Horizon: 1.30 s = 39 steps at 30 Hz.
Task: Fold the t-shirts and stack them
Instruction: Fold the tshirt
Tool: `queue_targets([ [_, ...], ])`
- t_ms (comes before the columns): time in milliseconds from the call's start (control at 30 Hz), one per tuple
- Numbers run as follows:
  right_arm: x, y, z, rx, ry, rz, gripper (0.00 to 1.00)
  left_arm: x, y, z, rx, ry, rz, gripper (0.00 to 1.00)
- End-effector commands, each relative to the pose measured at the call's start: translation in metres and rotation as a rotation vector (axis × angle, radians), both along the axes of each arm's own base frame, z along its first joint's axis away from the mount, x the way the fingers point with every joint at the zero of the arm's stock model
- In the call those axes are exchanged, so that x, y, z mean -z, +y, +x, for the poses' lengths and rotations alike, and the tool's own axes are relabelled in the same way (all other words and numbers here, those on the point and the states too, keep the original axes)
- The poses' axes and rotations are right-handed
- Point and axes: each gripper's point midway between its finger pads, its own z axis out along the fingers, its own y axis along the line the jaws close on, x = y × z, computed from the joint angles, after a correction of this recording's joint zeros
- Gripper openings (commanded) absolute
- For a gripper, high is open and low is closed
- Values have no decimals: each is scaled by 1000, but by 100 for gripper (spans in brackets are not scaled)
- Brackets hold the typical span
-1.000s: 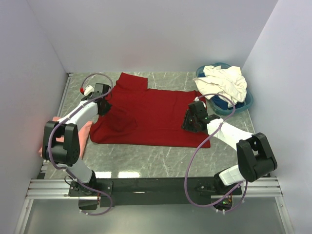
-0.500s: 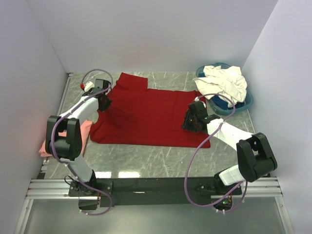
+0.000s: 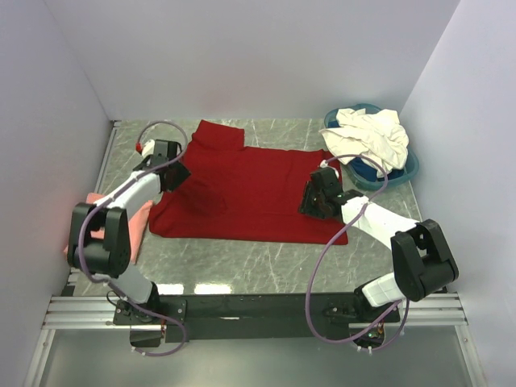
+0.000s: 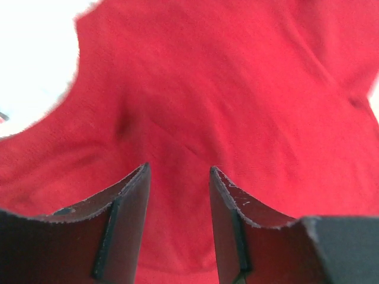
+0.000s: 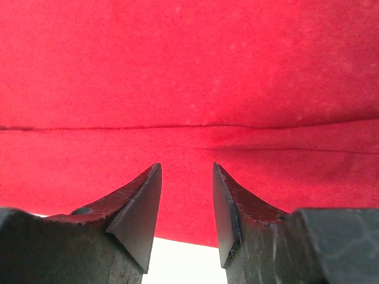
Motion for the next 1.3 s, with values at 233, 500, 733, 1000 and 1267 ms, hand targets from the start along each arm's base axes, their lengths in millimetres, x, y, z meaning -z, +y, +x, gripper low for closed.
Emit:
queue_targets([
  [233, -8, 33, 8, -52, -47, -2, 47, -5, -111, -40, 254, -67, -56, 24],
  [500, 21, 39, -5, -54, 12, -24, 47, 47, -116, -90, 221, 58, -9, 1],
  [733, 43, 32, -29, -50, 66, -20, 47, 82, -86, -133, 155, 135, 40, 1],
  [1000, 47, 29, -62, -62, 99, 40, 47, 85, -76, -175, 104, 148, 37, 1],
  [1267, 52, 21, -112, -71, 121, 84, 47, 86, -75, -207, 113, 157, -14, 1],
])
